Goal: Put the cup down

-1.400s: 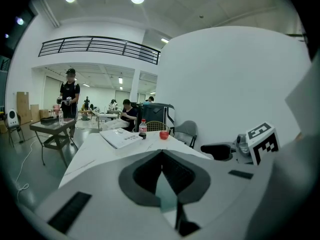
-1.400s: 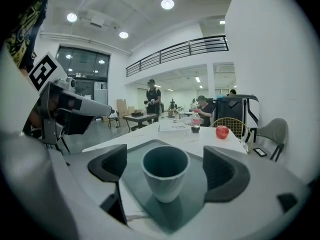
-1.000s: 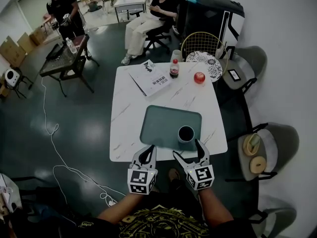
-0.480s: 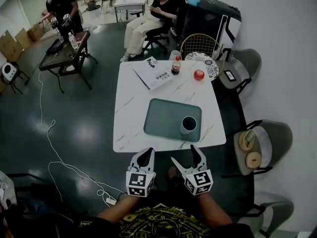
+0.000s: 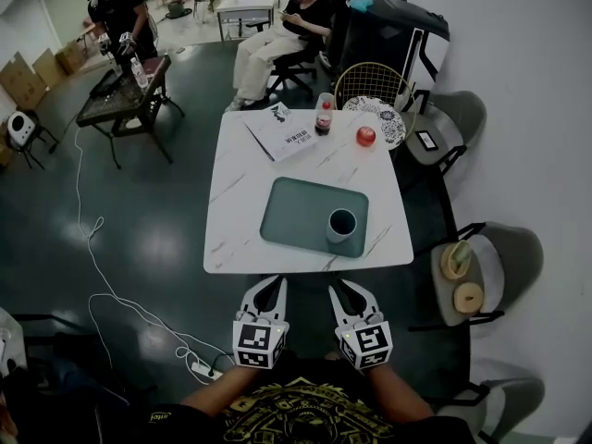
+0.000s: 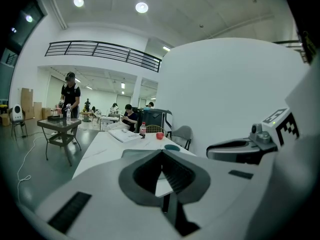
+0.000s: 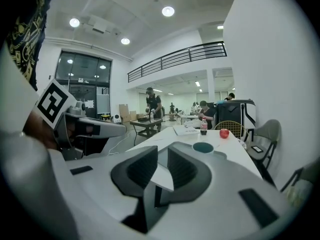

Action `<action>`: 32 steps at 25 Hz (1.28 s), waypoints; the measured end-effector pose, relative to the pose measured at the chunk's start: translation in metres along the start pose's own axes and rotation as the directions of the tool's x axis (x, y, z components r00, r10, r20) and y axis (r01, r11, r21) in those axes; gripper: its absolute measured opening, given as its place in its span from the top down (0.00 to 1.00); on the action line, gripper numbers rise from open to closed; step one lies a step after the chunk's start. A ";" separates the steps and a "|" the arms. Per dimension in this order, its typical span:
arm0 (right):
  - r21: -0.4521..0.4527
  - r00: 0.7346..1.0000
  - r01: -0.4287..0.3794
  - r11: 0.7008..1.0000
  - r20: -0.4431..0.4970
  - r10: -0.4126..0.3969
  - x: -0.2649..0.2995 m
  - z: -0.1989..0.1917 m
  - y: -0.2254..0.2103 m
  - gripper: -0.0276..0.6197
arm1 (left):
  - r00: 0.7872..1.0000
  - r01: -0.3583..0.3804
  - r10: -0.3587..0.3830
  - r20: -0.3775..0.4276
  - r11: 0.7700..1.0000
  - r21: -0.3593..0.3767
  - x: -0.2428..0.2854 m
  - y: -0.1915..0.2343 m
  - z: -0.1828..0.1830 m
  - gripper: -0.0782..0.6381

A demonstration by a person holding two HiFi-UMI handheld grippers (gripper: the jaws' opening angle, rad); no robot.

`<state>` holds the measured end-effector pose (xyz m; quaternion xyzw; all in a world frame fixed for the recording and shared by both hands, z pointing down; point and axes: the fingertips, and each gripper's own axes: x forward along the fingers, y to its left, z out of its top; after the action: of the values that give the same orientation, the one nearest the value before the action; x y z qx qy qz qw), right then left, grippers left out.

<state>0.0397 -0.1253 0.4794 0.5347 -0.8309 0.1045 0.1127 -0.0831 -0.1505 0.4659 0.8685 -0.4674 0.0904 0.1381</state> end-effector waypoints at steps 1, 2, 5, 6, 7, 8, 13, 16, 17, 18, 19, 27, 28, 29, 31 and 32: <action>-0.003 1.000 -0.002 1.000 0.000 0.002 -0.006 -0.001 -0.004 0.87 | 1.000 -0.004 0.004 0.004 1.000 0.003 -0.001 -0.007 0.000 0.88; -0.007 1.000 -0.005 1.000 0.001 0.005 -0.012 -0.001 -0.008 0.89 | 1.000 -0.010 0.010 0.007 1.000 0.003 -0.001 -0.016 0.000 0.88; -0.022 1.000 -0.022 1.000 -0.004 0.022 -0.033 -0.005 -0.019 0.94 | 0.999 -0.032 0.032 0.011 0.999 0.001 -0.007 -0.043 -0.003 0.88; -0.026 1.000 -0.031 0.999 -0.007 0.030 -0.041 -0.006 -0.022 0.94 | 0.999 -0.041 0.041 0.010 0.999 -0.001 -0.009 -0.053 -0.005 0.88; -0.029 0.999 -0.040 0.999 -0.011 0.040 -0.049 -0.007 -0.024 0.94 | 0.999 -0.050 0.050 0.011 0.999 -0.001 -0.012 -0.063 -0.006 0.88; -0.033 0.999 -0.050 0.998 -0.014 0.049 -0.057 -0.008 -0.027 0.95 | 0.998 -0.059 0.059 0.012 0.998 0.000 -0.014 -0.073 -0.007 0.88; -0.048 0.994 -0.108 0.993 -0.018 0.108 -0.097 -0.011 -0.037 0.95 | 0.993 -0.111 0.111 0.028 0.994 0.003 -0.030 -0.118 -0.009 0.88; -0.055 0.990 -0.142 0.988 -0.021 0.141 -0.118 -0.018 -0.039 0.95 | 0.989 -0.140 0.140 0.041 0.990 -0.002 -0.041 -0.139 -0.012 0.88; -0.057 0.989 -0.149 0.987 -0.021 0.148 -0.125 -0.018 -0.040 0.95 | 0.988 -0.148 0.148 0.044 0.989 -0.004 -0.044 -0.146 -0.013 0.88; -0.060 0.988 -0.153 0.986 -0.022 0.152 -0.132 -0.017 -0.040 0.95 | 0.987 -0.155 0.155 0.047 0.988 -0.007 -0.048 -0.154 -0.015 0.88; -0.061 0.988 -0.155 0.986 -0.024 0.154 -0.139 -0.016 -0.041 0.95 | 0.986 -0.161 0.161 0.048 0.987 -0.009 -0.052 -0.161 -0.017 0.88; -0.054 0.978 -0.203 0.978 -0.052 0.200 -0.182 -0.042 -0.039 0.95 | 0.979 -0.197 0.197 0.042 0.980 -0.017 -0.071 -0.196 -0.039 0.88; -0.051 0.978 -0.205 0.977 -0.054 0.203 -0.185 -0.045 -0.038 0.95 | 0.979 -0.198 0.199 0.039 0.980 -0.018 -0.073 -0.197 -0.041 0.88; -0.049 0.977 -0.208 0.977 -0.057 0.205 -0.188 -0.048 -0.038 0.95 | 0.979 -0.199 0.199 0.036 0.980 -0.019 -0.075 -0.199 -0.044 0.88; -0.048 0.977 -0.207 0.977 -0.063 0.203 -0.193 -0.052 -0.037 0.95 | 0.980 -0.195 0.196 0.030 0.981 -0.023 -0.077 -0.203 -0.049 0.88; -0.047 0.977 -0.204 0.978 -0.065 0.201 -0.196 -0.053 -0.037 0.95 | 0.981 -0.192 0.192 0.027 0.981 -0.026 -0.077 -0.205 -0.051 0.88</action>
<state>0.1567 0.0444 0.4738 0.4407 -0.8799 0.1090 0.1404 0.0451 0.0341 0.4607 0.8189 -0.5520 0.0852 0.1320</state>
